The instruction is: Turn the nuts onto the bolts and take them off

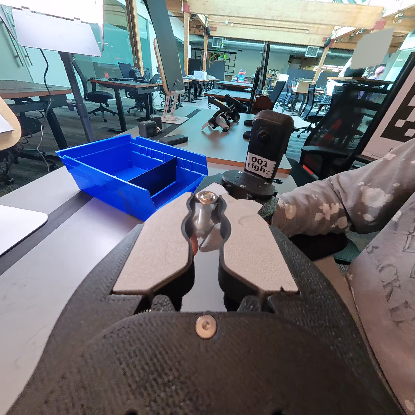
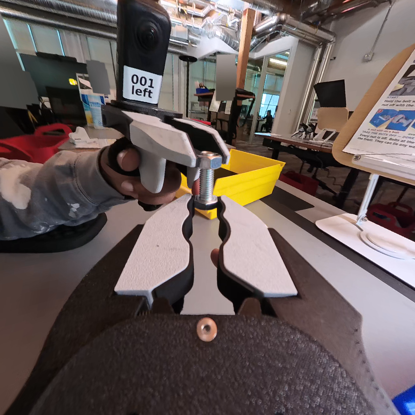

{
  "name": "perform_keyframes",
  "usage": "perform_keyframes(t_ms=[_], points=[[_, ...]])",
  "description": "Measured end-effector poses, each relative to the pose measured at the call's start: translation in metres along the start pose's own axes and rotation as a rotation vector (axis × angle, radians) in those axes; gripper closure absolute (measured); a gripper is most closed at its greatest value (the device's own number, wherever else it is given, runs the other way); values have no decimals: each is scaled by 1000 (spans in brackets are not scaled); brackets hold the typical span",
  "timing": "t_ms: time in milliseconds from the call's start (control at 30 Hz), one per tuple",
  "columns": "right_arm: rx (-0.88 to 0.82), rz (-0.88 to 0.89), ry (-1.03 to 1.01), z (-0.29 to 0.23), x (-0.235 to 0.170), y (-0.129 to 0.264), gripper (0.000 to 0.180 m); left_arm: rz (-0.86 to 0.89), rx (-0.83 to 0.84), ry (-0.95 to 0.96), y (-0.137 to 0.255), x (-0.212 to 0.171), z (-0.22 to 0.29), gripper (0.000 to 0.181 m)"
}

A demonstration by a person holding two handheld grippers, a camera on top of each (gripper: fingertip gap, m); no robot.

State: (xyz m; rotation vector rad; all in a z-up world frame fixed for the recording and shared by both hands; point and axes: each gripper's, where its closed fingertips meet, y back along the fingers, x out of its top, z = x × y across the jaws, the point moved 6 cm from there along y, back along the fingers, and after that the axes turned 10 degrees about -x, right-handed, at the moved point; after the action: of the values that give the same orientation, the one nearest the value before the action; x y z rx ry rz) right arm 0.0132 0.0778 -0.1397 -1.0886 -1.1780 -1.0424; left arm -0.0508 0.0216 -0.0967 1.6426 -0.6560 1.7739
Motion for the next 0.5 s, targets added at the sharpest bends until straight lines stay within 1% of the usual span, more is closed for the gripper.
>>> perform_keyframes(t_ms=[133, 233, 400, 500], points=[[18, 2, -2, -2, 0, 1, 162, 4, -21, -4, -1, 0, 2, 161], [64, 73, -24, -5, 5, 4, 162, 50, -83, 18, 1, 2, 5, 160], [151, 189, -84, -7, 15, 12, 162, 120, -129, 42, 5, 9, 6, 152], [162, 203, -103, -6, 16, 12, 162, 124, -139, 48, 5, 9, 7, 156]])
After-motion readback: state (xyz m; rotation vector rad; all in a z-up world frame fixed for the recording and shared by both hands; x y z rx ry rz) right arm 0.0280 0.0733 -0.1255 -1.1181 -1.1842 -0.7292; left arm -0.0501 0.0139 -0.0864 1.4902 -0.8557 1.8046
